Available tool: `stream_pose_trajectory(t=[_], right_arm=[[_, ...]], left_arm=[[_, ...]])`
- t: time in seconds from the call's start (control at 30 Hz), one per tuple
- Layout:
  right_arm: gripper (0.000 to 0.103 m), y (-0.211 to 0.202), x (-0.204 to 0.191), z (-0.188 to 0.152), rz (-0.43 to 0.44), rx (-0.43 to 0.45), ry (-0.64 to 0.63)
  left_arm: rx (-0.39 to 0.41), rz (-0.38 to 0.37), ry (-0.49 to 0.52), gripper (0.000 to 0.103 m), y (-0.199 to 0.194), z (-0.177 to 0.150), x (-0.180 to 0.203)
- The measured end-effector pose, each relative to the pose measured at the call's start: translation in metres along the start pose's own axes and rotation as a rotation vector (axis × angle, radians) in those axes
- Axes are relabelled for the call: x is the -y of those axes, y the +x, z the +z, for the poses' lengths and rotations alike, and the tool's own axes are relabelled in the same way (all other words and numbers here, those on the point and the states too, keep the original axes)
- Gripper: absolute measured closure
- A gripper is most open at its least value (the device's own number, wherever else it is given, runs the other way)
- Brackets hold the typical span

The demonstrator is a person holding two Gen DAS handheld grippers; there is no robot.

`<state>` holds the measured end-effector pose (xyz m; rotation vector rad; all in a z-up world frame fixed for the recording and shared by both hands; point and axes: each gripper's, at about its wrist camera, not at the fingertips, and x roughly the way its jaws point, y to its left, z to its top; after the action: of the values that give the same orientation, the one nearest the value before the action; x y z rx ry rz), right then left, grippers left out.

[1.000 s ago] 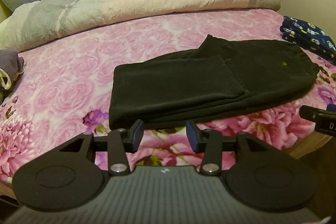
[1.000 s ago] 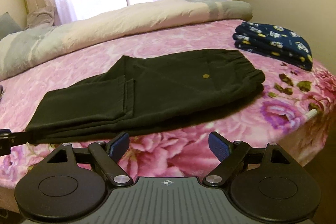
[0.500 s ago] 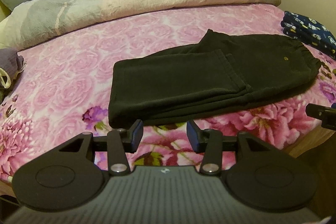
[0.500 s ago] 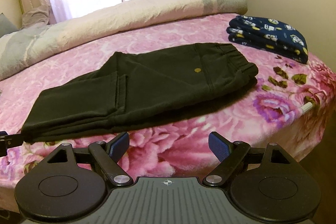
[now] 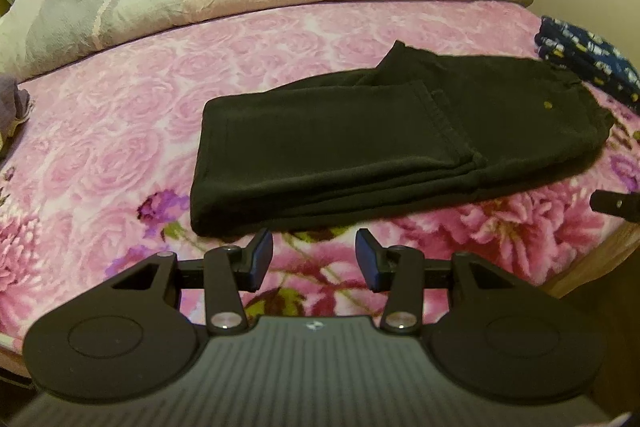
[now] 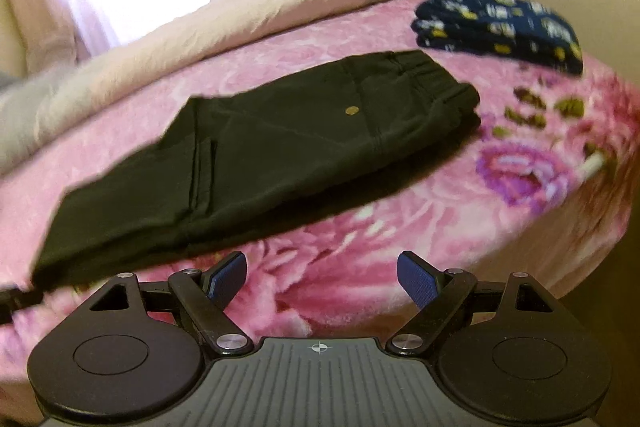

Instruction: Fold clothes

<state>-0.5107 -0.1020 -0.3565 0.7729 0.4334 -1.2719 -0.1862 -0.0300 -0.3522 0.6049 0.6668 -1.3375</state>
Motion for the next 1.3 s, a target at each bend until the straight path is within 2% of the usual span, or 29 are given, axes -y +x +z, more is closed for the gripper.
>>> stream_pose_trajectory(t=[0.07,0.13,0.2,0.43,0.47,0.5,0.57,0.7,0.8,0.83,0.87,0.9,1.03,1.17,1.27,1.3], right_arm=[[0.018,0.003,0.024,0.007,0.078,0.023,0.144],[0.018,0.013,0.056,0.015,0.166,0.044,0.34],[0.018,0.024,0.086,0.022,0.222,0.059,0.51],[0.019,0.068,0.153,0.05,0.261,0.095,0.809],[0.027,0.074,0.161,0.053,0.263,0.096,0.846],[0.04,0.082,0.164,0.056,0.259,0.081,0.866],[0.045,0.095,0.17,0.058,0.26,0.055,0.896],[0.045,0.105,0.166,0.068,0.249,0.044,0.831],[0.048,0.107,0.162,0.069,0.244,0.055,0.779],[0.051,0.107,0.161,0.069,0.238,0.058,0.76],[0.064,0.107,0.159,0.068,0.228,0.059,0.745],[0.069,0.107,0.158,0.065,0.227,0.061,0.735],[0.078,0.109,0.154,0.06,0.214,0.061,0.692],[0.086,0.106,0.132,0.075,0.102,0.037,0.579],[0.089,0.095,0.088,0.094,-0.045,0.077,0.353],[0.089,0.089,0.067,0.098,-0.076,0.118,0.266]], left_arm=[[0.011,-0.013,-0.019,0.062,0.003,0.004,-0.005],[0.016,-0.019,-0.039,0.062,0.008,0.007,-0.01],[0.021,-0.025,-0.06,0.062,0.013,0.011,-0.014],[0.039,-0.047,-0.133,0.062,0.032,0.025,-0.031],[0.042,-0.05,-0.143,0.062,0.035,0.027,-0.033],[0.044,-0.053,-0.154,0.064,0.038,0.029,-0.035],[0.059,-0.076,-0.18,0.066,0.044,0.033,-0.042],[0.071,-0.115,-0.274,0.066,0.06,0.041,-0.059],[0.035,-0.133,-0.345,0.067,0.081,0.039,-0.071],[0.014,-0.135,-0.366,0.069,0.089,0.036,-0.074],[-0.006,-0.136,-0.386,0.072,0.098,0.033,-0.078],[-0.007,-0.138,-0.387,0.072,0.099,0.032,-0.079],[0.008,-0.147,-0.377,0.072,0.101,0.031,-0.08],[0.024,-0.18,-0.417,0.073,0.096,0.031,-0.091],[0.045,-0.209,-0.456,0.073,0.088,0.032,-0.104],[0.053,-0.218,-0.472,0.073,0.085,0.032,-0.11]])
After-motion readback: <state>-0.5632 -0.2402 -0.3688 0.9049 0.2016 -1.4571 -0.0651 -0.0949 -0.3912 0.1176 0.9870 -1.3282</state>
